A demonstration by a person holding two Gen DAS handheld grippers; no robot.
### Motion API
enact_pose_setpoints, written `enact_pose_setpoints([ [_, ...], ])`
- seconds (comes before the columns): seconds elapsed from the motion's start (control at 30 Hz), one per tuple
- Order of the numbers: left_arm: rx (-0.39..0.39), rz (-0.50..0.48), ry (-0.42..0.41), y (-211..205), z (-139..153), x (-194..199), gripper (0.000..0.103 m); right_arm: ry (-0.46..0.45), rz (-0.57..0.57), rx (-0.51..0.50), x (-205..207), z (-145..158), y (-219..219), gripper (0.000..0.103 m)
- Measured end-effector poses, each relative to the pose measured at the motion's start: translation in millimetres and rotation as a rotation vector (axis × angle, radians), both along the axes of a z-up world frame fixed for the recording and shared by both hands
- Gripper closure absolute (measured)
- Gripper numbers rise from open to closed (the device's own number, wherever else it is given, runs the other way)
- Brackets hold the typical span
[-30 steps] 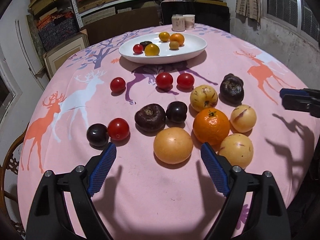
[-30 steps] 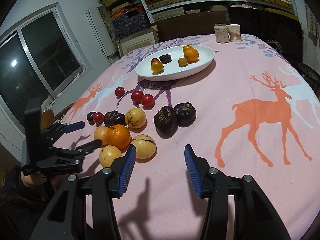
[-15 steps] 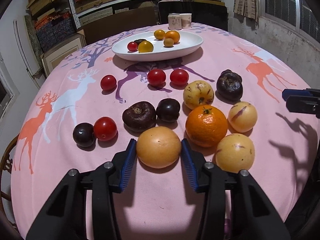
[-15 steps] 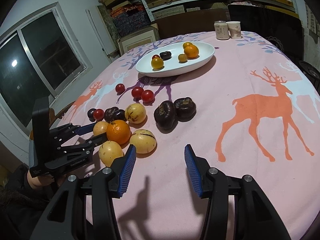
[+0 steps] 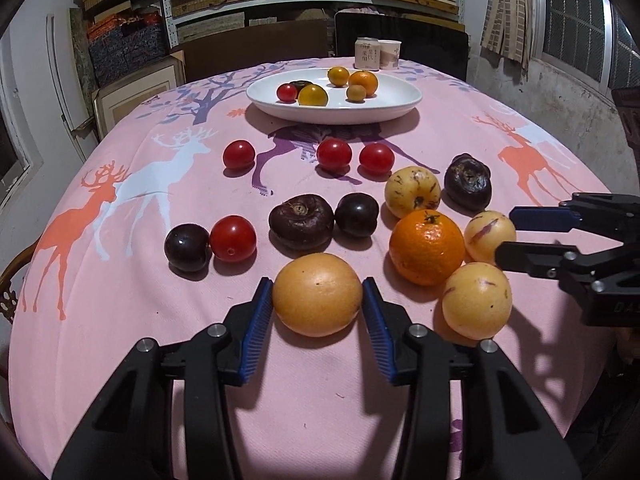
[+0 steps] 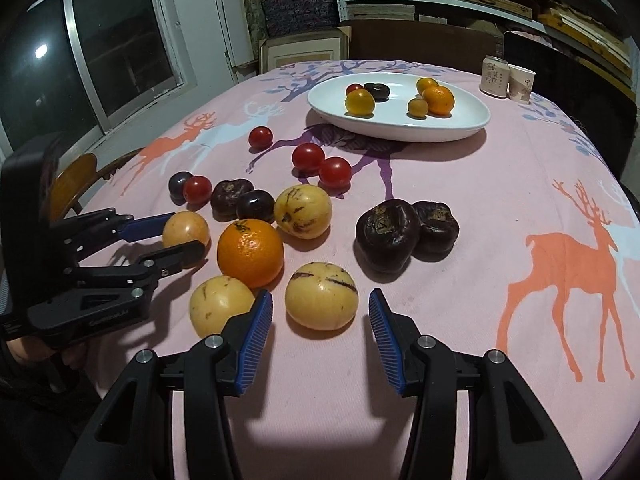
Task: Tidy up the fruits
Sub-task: 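Grasp a pink grapefruit with the left gripper while the right grasps a yellow pepino, then lift the grapefruit and pepino onto the white plate and open both grippers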
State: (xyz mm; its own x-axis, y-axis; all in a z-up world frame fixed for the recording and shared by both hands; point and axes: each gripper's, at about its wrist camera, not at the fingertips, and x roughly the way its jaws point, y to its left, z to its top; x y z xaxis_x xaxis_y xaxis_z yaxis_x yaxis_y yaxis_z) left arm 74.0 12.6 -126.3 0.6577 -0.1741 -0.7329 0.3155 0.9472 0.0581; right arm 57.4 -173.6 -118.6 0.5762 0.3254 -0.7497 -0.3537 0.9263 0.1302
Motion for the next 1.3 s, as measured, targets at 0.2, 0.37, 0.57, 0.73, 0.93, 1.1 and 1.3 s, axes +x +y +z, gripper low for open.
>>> enact_pose_setpoints([
  [0.2,-0.007,0.002,0.01,0.4,-0.9,1.9,0.059,0.012,-0.008,-0.012,5.7,-4.8,4.2,0.052],
  [0.37,-0.011,0.004,0.011,0.8,-1.2,2.3,0.059,0.015,-0.016,-0.023,8.0,-8.9,8.5,0.053],
  [0.57,-0.012,0.004,0.011,0.9,-1.2,2.3,0.059,0.026,-0.019,-0.002,6.4,-9.3,5.9,0.062],
  [0.73,-0.01,0.004,0.012,1.0,-1.1,2.4,0.058,0.026,-0.034,0.016,4.7,-8.4,0.7,0.062],
  [0.93,-0.011,0.004,0.012,0.9,-1.0,2.5,0.058,0.02,-0.042,0.034,2.6,-5.1,-3.4,0.062],
  [1.1,-0.011,0.004,0.012,0.9,-0.8,2.6,0.058,0.014,-0.048,0.054,-0.7,-1.4,-6.9,0.062],
  [1.3,-0.02,0.009,0.016,3.1,0.2,2.6,0.059,0.008,-0.061,0.083,-4.3,4.6,-16.2,0.062],
])
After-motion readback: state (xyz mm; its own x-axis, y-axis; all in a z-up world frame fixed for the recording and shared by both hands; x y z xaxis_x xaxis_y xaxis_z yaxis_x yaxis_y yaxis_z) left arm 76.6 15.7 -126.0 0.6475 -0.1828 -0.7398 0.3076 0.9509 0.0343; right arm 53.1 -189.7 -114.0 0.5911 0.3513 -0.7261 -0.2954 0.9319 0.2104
